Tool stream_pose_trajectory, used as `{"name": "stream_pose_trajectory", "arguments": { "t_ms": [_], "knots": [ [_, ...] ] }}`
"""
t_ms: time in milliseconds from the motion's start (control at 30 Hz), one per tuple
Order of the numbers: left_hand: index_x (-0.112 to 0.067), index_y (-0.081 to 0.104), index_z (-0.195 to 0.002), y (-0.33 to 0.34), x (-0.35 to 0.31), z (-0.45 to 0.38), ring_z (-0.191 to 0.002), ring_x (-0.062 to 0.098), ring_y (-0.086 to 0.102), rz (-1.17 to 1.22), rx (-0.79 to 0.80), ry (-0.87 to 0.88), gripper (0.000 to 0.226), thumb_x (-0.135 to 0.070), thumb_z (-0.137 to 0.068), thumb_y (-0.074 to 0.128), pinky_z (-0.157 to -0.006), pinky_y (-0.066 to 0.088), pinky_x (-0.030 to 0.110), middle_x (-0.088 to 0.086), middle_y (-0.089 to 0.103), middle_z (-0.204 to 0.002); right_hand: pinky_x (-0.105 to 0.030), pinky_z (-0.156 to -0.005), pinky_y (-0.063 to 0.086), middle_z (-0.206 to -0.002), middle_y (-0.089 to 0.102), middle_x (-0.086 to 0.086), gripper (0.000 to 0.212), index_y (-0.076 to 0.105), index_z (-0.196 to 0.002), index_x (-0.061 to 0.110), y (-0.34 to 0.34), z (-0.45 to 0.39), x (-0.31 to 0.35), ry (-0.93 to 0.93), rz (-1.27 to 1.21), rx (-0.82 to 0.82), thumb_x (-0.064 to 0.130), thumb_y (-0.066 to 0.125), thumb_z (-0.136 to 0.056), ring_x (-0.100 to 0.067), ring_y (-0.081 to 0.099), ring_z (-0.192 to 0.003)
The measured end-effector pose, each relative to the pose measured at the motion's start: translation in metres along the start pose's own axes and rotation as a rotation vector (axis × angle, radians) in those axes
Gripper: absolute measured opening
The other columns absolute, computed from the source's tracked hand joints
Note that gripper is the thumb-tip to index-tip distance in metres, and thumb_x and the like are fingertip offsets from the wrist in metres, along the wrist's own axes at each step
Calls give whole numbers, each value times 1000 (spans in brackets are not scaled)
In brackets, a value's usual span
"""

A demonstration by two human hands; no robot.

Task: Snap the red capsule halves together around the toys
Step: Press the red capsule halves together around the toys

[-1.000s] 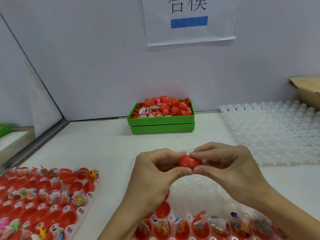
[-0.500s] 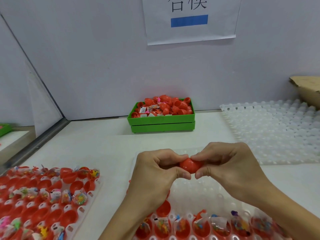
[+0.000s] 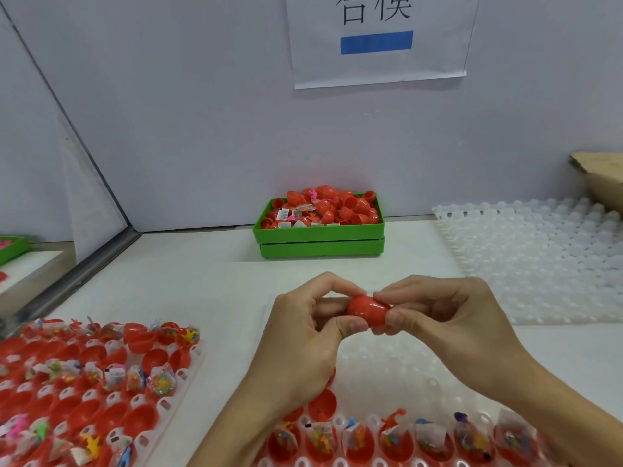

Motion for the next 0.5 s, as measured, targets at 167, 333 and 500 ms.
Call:
{"name": "stream_pose_trajectory", "arguments": {
  "t_ms": [167,333,500],
  "knots": [
    [-23,64,-101,3,-3,2,-90,7,73,40,13,48,26,1,-91,64,-78,52,12,-9,78,-92,-28,-68,60,-91,76,-10,32,70,-100,13,-2,-3,-8,128,-67,19,22,74,-71,-32,75,-76],
    [-16,70,-94,6,-2,2,-96,9,72,135,-29,56,23,5,-85,69,-82,56,20,-7,77,-100,-31,-77,60,-100,75,-21,44,73,-105,18,-1,-5,-11,268,-281,139,38,84,-68,-36,74,-92],
    [-25,78,-92,4,-1,1,-113,-2,63,148,-30,43,42,14,-79,68,-80,50,9,-17,72,-114,-33,-82,58,-104,71,-29,56,69,-120,8,3,-3,-11,365,-501,296,28,85,-69,-38,71,-98]
  ]
}}
Point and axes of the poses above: each hand's wrist, its own z-axis away from the middle knuckle, its own y-axis out of the palm, x = y × z, the point moved 3 cm from there along -z, towards the middle knuckle
